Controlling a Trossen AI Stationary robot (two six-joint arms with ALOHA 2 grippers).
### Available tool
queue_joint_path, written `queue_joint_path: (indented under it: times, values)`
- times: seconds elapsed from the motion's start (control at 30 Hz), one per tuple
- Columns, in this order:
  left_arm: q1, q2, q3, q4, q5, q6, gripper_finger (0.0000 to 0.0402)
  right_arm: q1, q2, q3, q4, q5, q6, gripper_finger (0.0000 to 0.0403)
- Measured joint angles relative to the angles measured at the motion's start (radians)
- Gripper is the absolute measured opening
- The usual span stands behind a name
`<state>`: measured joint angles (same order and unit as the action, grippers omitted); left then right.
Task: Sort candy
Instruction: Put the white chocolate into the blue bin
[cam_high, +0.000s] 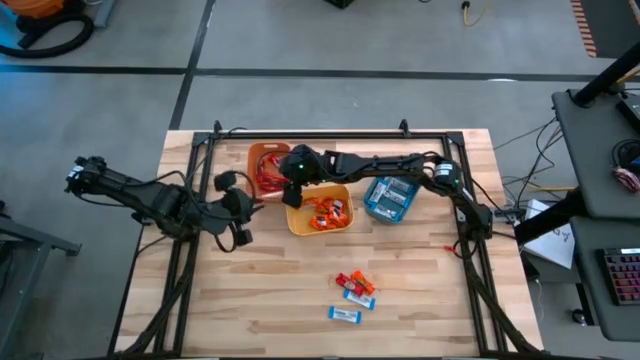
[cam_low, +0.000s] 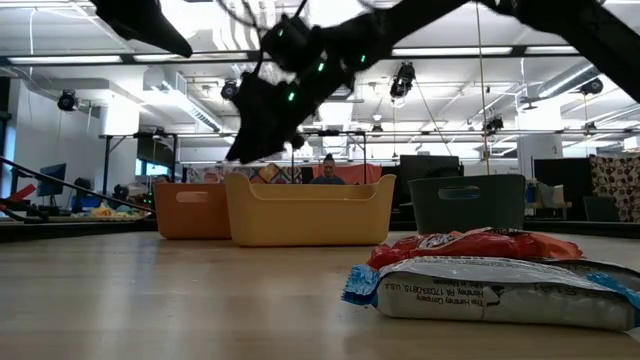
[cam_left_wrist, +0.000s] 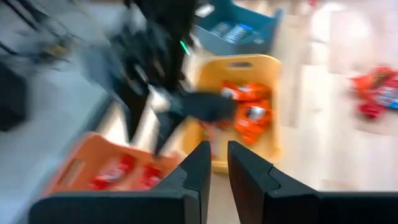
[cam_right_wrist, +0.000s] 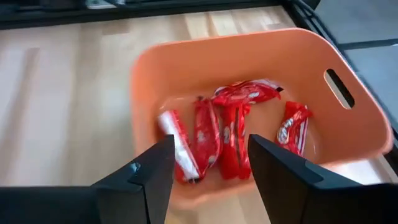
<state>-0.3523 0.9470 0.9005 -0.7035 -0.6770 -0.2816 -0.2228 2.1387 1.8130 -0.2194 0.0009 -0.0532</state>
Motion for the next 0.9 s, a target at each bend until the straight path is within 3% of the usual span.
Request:
queue_joint_path:
  times: [0.13,0.23,0.43,0.53,0.7,0.9]
  values:
    - [-0.002,0.0,-0.021,0.011,0.106,-0.076,0.0039,0.028,-0.095,-0.002,-0.132,-0.056,-0.018,0.0194]
    - [-0.016,0.0,-0.079,0.094,0.128,-0.104,0.0039,0.072,-0.183,-0.021,-0.229,-0.062,-0.043,0.0188]
    - [-0.052,0.028,-0.233,0.431,0.252,-0.095,0.0039,0.181,-0.41,-0.13,-0.315,-0.053,-0.041,0.0183]
    - [-0.073,0.068,-0.292,0.621,0.259,-0.075,0.0039,0.24,-0.528,-0.22,-0.31,-0.051,-0.006,0.0182]
    - [-0.095,0.169,-0.313,0.763,0.261,-0.066,0.0039,0.359,-0.697,-0.383,-0.293,0.077,0.087,0.0181]
    - [-0.106,0.341,-0.237,0.786,0.261,-0.05,0.0039,0.485,-0.82,-0.542,-0.298,0.154,0.288,0.0181]
